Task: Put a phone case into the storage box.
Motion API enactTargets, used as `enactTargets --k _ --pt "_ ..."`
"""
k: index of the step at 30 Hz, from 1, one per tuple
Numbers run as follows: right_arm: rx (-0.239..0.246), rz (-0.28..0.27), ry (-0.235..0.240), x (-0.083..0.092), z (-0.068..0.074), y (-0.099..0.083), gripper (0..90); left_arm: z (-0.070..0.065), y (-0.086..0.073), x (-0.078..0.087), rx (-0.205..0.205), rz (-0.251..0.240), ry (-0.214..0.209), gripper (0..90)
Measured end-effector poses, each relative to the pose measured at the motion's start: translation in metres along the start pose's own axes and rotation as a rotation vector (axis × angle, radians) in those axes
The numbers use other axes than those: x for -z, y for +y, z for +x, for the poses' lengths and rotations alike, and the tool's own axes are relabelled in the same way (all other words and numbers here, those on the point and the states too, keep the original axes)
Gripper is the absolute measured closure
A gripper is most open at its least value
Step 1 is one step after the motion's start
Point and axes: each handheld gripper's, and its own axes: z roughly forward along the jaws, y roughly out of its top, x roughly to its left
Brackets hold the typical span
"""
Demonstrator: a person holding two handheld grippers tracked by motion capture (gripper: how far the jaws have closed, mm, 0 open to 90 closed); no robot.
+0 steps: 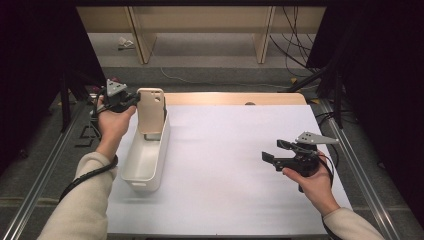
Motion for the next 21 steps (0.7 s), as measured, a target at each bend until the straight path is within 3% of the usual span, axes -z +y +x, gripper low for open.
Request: enactTargets --k 21 --pt "0.002 0.000 0.001 0.000 0.000 0.000 16.8 0.001 -0.015 -0.018 0.008 0.041 0.015 84.6"
